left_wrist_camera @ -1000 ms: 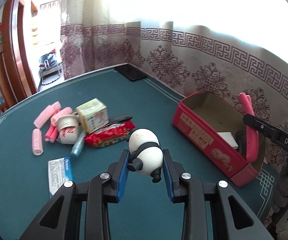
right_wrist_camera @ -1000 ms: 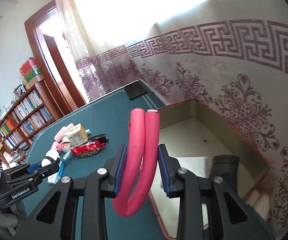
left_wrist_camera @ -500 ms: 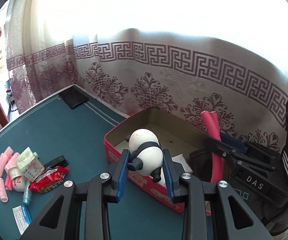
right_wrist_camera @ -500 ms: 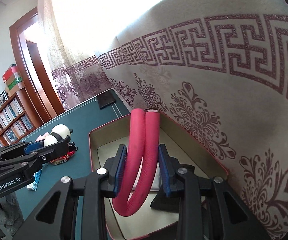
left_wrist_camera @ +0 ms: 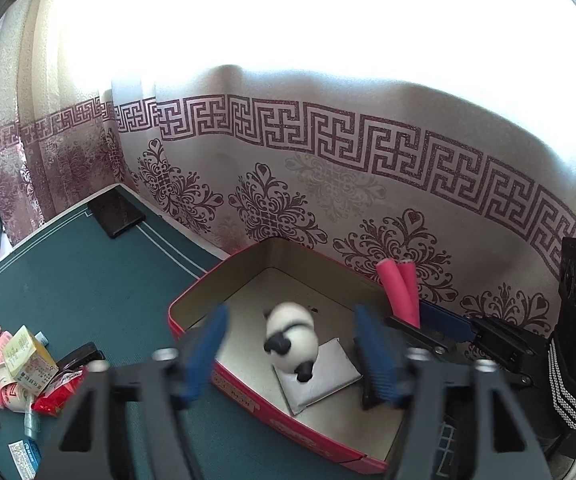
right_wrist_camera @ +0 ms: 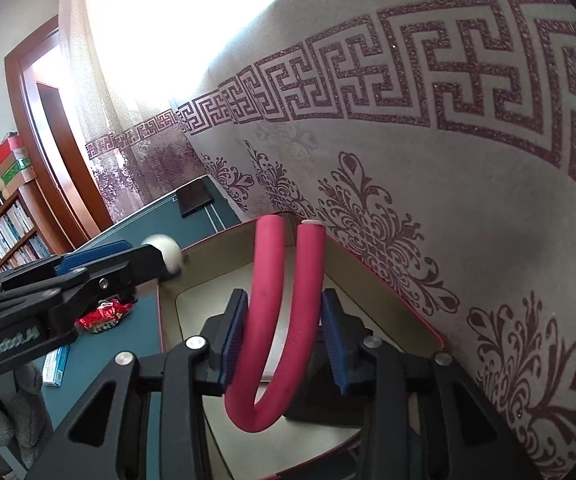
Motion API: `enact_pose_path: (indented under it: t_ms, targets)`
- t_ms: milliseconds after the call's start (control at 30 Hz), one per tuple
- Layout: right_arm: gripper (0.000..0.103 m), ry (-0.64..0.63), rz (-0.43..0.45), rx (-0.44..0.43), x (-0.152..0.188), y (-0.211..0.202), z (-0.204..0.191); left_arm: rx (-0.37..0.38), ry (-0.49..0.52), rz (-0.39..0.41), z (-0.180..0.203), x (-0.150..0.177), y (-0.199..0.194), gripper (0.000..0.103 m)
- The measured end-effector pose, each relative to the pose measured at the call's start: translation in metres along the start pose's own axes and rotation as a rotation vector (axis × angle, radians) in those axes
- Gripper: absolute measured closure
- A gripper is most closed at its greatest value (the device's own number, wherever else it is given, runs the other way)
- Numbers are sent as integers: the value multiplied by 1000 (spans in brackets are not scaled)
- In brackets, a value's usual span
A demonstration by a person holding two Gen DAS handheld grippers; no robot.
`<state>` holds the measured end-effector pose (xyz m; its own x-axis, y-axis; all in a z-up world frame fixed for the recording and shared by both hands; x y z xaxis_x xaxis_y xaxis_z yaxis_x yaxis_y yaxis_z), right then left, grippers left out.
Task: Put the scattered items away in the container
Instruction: 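Open left gripper releasing panda while right gripper releases pink tube in tin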
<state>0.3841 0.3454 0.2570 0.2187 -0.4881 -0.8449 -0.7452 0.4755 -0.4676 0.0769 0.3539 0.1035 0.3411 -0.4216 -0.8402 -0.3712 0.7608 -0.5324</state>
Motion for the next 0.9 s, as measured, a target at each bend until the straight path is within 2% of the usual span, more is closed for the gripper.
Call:
enact_pose_path:
  t_ms: [33, 67, 133, 367, 567, 900]
  targets:
    - [38, 10, -2, 2, 1, 0, 2, -9, -17, 17, -4, 0, -3, 0]
    - [28, 19, 0, 3, 1, 0, 2, -12, -31, 22, -8, 0, -6, 0]
    - [27, 27, 8, 7, 0, 0, 3, -20, -57, 22, -18, 2, -11, 0]
    - [27, 15, -11, -13, 4, 5, -11, -154, -146, 23, -60, 16, -24, 0]
    - [25, -6, -27, -46, 9, 9, -31, -201, -221, -11, -90, 38, -36, 0]
    - [24, -58, -60, -108, 19, 11, -69, -337, -248, -9, -126, 64, -66, 0]
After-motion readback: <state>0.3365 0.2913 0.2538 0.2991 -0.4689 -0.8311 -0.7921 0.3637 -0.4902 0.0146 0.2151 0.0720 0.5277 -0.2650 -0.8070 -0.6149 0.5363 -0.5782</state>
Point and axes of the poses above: each gripper's, at about its wrist camera, not at the fingertips, and y roughly the way its jaws point, z to its right, x to its underside, the point moved 4 cm from there along y, roughly the way its jaws point, and after that the axes turned 6 degrees about z, right-handed, at the moved point
